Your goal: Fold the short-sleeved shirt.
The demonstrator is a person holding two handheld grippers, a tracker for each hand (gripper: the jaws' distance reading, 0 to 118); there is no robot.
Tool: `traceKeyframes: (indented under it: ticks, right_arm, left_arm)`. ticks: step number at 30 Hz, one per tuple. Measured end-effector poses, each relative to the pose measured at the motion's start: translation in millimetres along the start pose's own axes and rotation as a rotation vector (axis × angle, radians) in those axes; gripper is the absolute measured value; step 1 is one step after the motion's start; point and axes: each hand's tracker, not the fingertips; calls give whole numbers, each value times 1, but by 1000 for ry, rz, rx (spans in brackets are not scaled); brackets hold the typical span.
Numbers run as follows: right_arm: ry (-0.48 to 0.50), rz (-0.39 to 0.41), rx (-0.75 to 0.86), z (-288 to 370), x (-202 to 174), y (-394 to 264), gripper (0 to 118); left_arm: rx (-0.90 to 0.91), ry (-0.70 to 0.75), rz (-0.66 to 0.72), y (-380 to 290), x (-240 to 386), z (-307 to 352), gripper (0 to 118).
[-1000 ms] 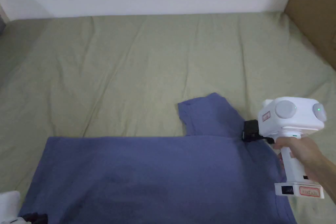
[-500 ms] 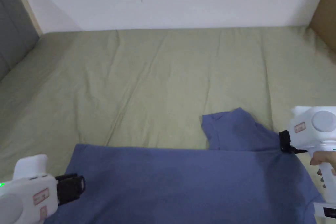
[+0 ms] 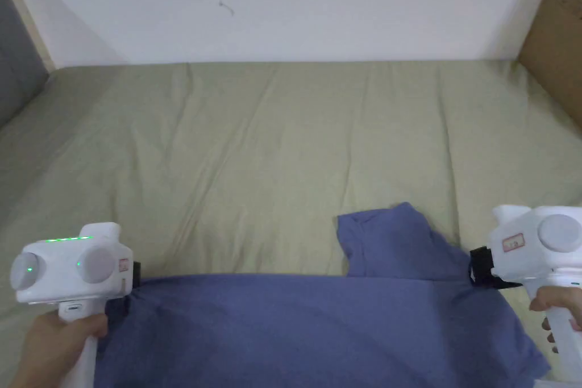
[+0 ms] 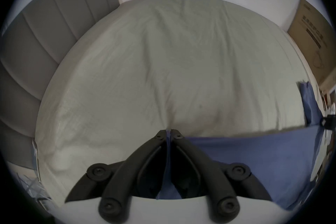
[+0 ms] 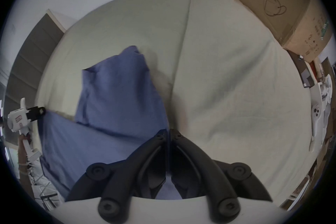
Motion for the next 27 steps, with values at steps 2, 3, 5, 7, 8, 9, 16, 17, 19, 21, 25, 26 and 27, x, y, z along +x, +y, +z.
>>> traceKeyframes:
  ticks: [2,3,5,7,8,9,16,17,19,21,25,26,27]
  right_arm:
    - [-4,15,46,20,-2,-6,3]
    - [6,25,70,32,0,-9,3]
    - [32,17,100,57,2,-16,3]
    - [63,24,138,86,4,-28,3]
    - [69,33,153,98,4,-35,3]
    - [75,36,162,113,4,-44,3]
    - [135,63,212,191,7,-144,3]
    - [129,60,204,196,8,-161,3]
    - [121,65,177,198,9,-200,3]
    - [80,0,101,184,11,-235,3]
    - [9,84,71,143,5,-285,4]
    - [-38,112,106,134,3,-294,8]
    - [-124,132,133,126,0,-298,29]
  left_arm:
    - [-2,-29,3,-5,-2,18,2]
    - [13,-45,17,-9,-6,29,2]
    - [49,-92,68,-12,-18,56,2]
    - [99,-140,109,-21,-33,91,2]
    - [127,-149,115,-28,-39,108,2]
    - [153,-162,118,-31,-44,128,2]
    - [241,-149,104,-120,-71,235,2]
    - [240,-149,100,-134,-73,240,2]
    - [201,-117,91,-169,-74,243,2]
    - [121,-99,74,-198,-74,225,2]
    - [30,-103,124,-235,-78,184,8]
    - [13,-74,157,-241,-79,178,21]
    - [1,-48,180,-243,-82,174,41]
